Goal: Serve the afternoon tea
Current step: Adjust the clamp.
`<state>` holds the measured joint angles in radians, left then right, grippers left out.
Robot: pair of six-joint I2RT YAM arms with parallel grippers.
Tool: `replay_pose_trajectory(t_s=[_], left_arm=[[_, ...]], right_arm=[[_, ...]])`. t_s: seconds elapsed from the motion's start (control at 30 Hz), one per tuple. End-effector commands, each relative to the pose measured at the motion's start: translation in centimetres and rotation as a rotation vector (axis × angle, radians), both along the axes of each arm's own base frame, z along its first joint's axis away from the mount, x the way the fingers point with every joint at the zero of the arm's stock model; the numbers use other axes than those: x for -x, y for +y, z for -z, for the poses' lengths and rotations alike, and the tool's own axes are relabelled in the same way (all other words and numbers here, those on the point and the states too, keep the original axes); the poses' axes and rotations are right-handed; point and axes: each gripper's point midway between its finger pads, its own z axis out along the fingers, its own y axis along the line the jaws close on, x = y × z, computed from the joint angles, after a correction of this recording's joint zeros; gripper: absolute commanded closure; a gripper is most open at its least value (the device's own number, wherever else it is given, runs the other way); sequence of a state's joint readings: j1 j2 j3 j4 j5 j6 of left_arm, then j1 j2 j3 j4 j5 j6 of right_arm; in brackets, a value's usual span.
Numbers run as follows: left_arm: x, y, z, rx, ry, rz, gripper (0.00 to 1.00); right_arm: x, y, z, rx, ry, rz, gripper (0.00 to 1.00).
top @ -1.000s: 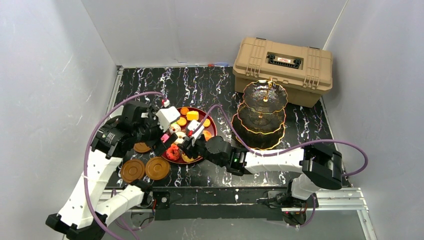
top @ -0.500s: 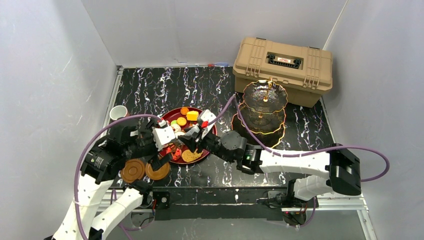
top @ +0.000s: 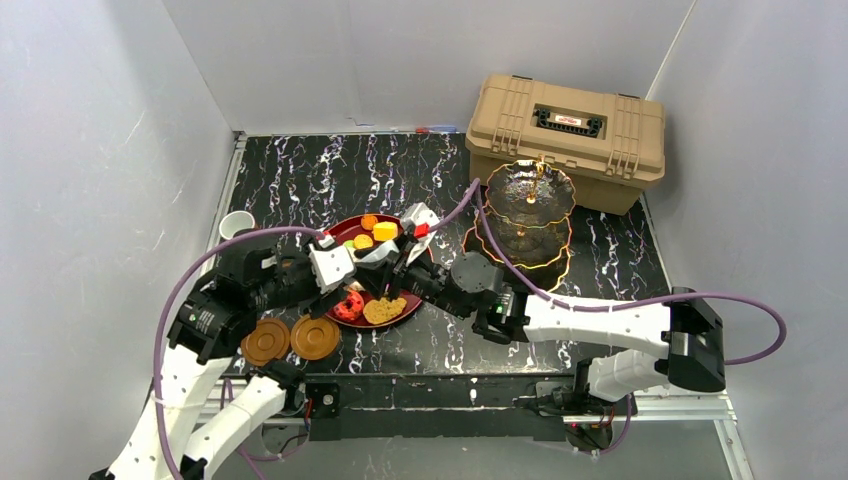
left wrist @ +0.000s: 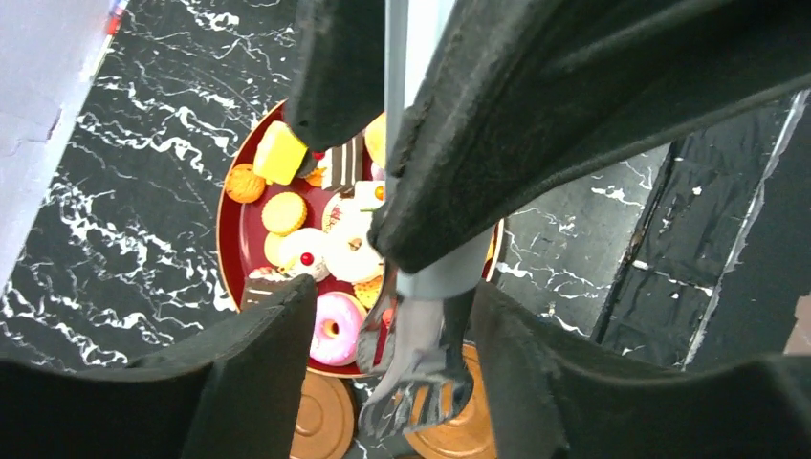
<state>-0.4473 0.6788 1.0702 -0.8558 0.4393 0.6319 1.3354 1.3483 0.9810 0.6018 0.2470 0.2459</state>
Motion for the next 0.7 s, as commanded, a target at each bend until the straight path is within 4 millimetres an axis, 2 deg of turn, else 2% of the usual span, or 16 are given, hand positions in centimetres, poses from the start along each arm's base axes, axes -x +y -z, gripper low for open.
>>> replay_pose_trajectory(t_s=[0.0,0.07,0.13,0.17,0.3,0.43,0.57,0.67], left_arm=[[0.2,-1.0,-0.3,0.02,0.032,0.049,0.51],[0.0,-0.9,-0.4,0.014,0.032,0.042,0.65],[-0.2,-0.7,-0.7,0.007,0.021,0.028,0.83],[-0.3,-0.6,-0.8,0.004,0.017,0.02,0.87],[0.0,-0.3,-1.3,0.009,0.005,0.011,0.87],[0.4,-0.4,-2.0,0.05,0.034,-0.013,0.84],[1.4,-1.2,-3.3,0.125,0.115,-0.025,0.81],[2.6,-2.2,-4.3,0.192,0.204,-0.007,0.79]], right_arm=[[0.3,0.1,-5.7,-0.165,-0.005,-0.016,0.61],[0.3,0.3,-5.8,-0.163,0.0,-0.015,0.57],[-0.1,0.4,-5.3,-0.145,0.012,0.006,0.48],[-0.4,0.3,-5.1,-0.134,0.018,0.023,0.42],[-1.5,-0.6,-4.4,-0.101,0.045,0.097,0.23],[-1.8,-1.7,-4.2,-0.091,0.061,0.127,0.07],[-1.3,-3.7,-4.1,-0.078,0.059,0.123,0.05],[0.0,-5.6,-4.0,-0.084,0.033,0.074,0.06]])
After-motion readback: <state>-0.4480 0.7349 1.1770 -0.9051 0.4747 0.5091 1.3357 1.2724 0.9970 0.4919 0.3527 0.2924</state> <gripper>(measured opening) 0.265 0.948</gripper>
